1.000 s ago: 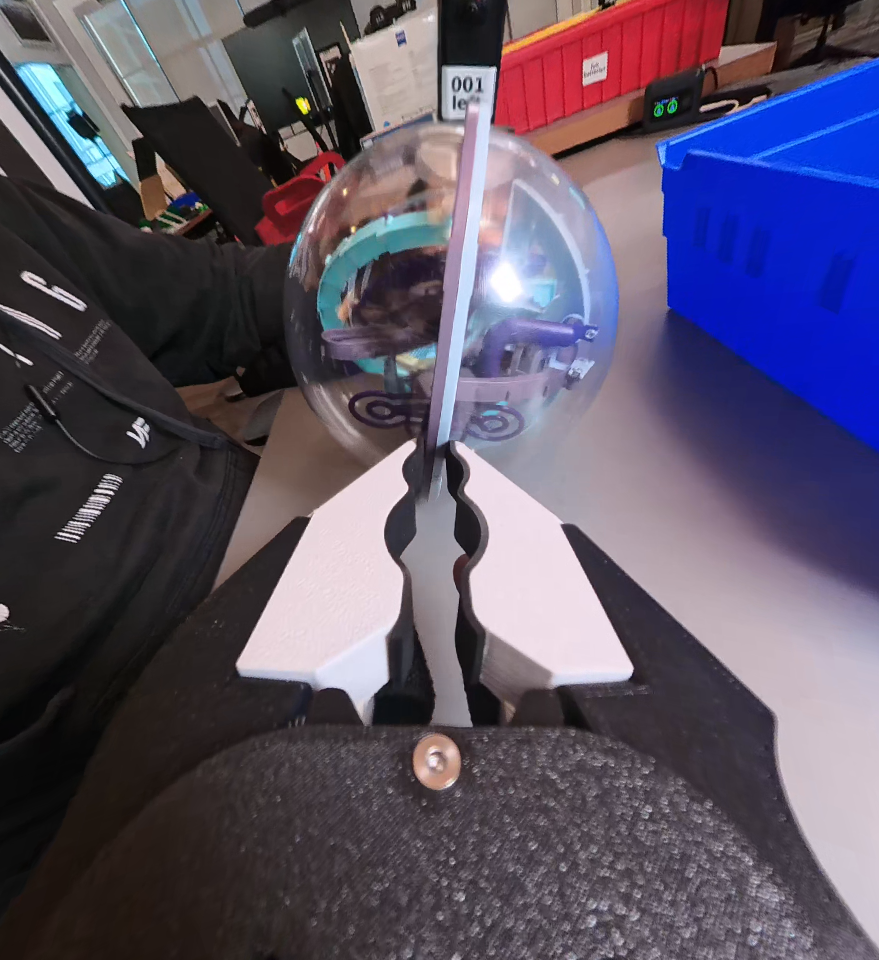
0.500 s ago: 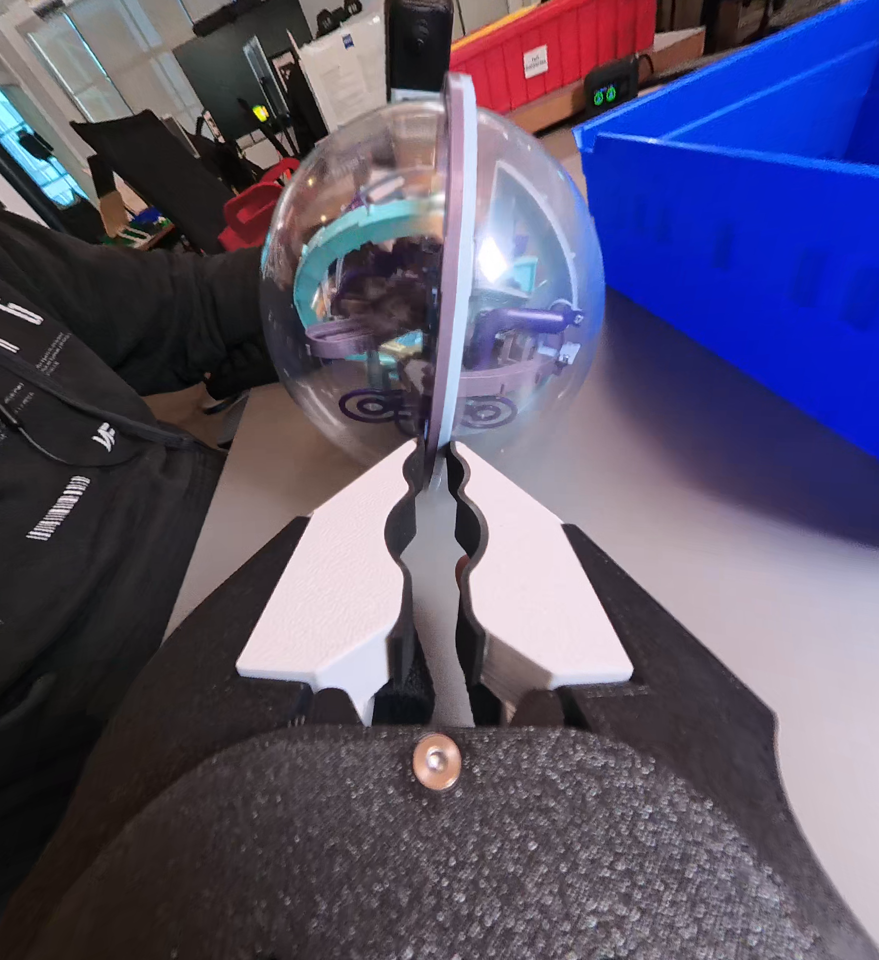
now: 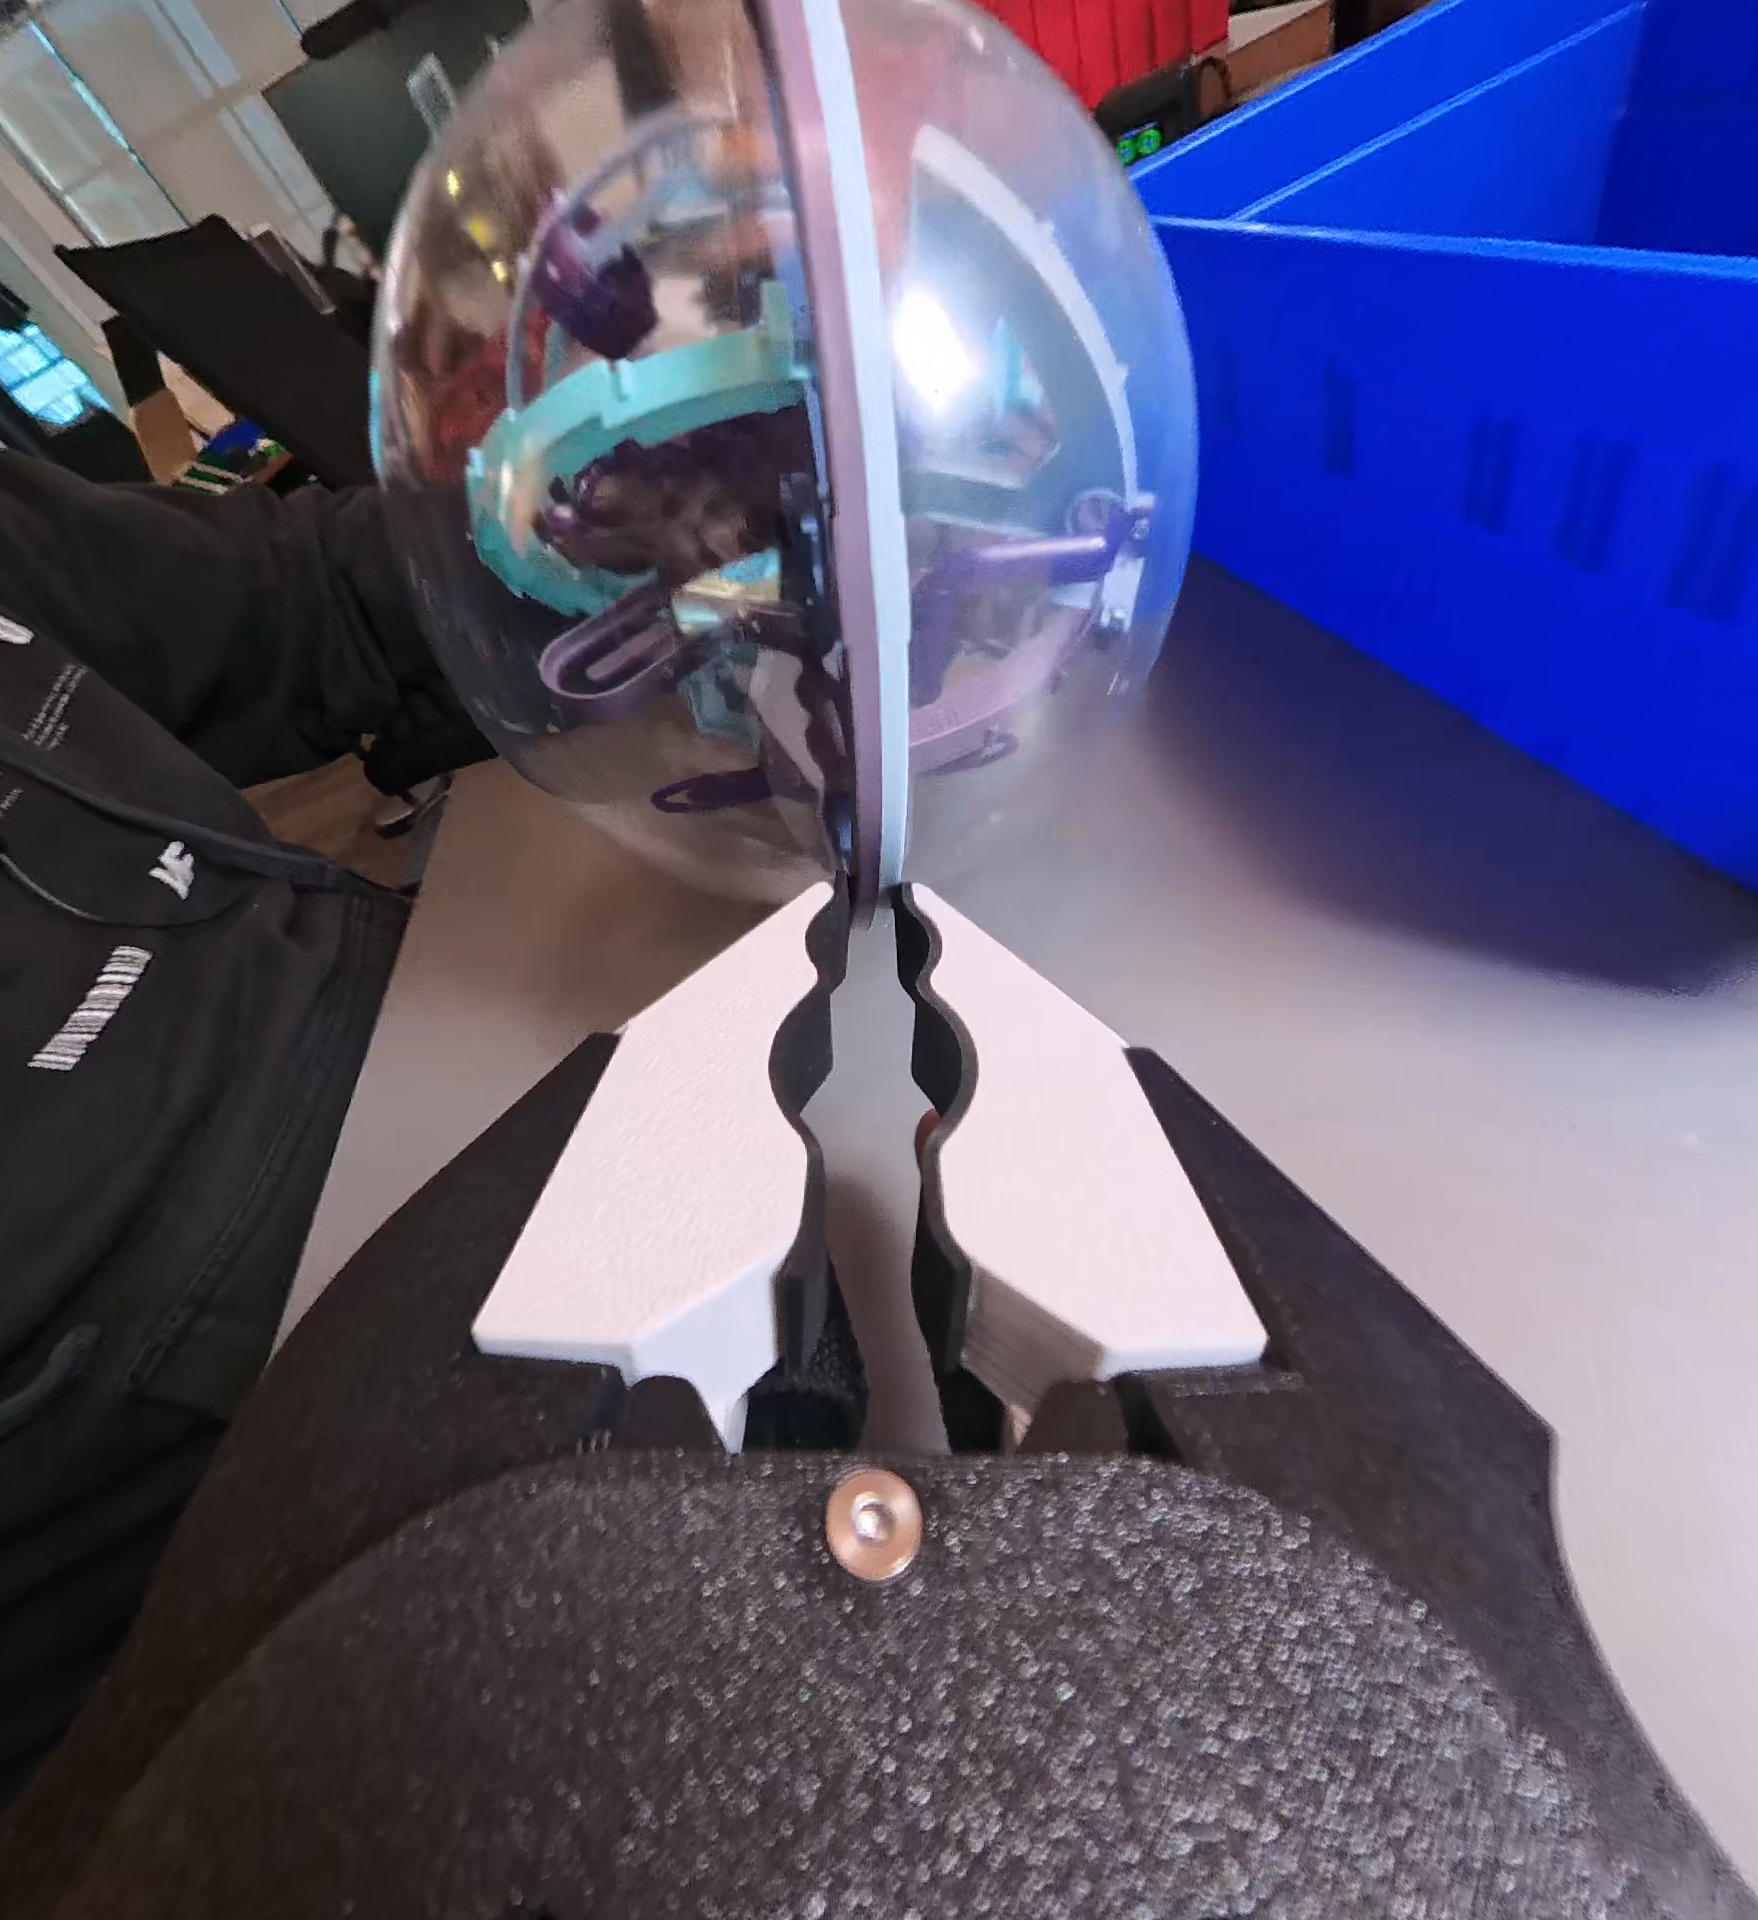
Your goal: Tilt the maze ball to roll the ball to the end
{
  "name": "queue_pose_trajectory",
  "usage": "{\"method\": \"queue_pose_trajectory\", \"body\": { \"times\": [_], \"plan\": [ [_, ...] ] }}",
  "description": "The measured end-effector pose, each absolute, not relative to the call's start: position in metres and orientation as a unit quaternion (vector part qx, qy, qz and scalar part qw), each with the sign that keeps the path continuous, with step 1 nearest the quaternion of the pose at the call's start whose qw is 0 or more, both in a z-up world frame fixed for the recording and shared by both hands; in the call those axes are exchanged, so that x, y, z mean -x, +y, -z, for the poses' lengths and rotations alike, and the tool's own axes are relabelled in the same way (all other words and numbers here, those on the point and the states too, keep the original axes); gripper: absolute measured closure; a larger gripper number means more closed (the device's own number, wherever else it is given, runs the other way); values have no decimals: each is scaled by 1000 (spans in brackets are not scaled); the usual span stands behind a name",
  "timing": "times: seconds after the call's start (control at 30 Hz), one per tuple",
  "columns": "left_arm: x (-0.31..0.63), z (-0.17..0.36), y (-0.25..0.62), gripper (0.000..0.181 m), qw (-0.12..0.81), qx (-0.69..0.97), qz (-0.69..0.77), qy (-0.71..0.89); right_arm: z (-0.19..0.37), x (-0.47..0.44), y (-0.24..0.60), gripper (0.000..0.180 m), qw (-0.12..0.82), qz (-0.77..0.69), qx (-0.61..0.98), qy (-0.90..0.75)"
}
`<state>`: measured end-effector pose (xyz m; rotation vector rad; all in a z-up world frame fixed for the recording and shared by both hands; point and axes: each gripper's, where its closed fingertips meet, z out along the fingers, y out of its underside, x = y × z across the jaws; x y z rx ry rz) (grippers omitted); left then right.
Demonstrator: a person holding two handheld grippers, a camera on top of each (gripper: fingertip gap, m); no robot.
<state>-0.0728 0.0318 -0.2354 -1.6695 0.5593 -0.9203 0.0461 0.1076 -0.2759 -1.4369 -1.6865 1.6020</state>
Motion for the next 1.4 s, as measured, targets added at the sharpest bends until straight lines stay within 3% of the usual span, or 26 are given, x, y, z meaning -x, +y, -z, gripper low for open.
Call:
{"method": "queue_pose_trajectory", "body": {
  "times": [0.03, 0.2, 0.73, 1.4],
  "plan": [
    [73, 224, 31, 173, 563, 685, 400, 231, 275, -46, 102, 174, 197, -577, 506, -610],
    [73, 178, 33, 174, 626, 639, 390, 217, 269, -41, 72, 174, 182, -592, 466, -632],
    [53, 7, 39, 173, 716, 562, 263, 320, 155, -3, 58, 174, 316, -640, 318, -625],
    [23, 3, 38, 173, 703, 558, 224, 379, 168, 9, 49, 174, 401, -634, 303, -588]
  ]
}}
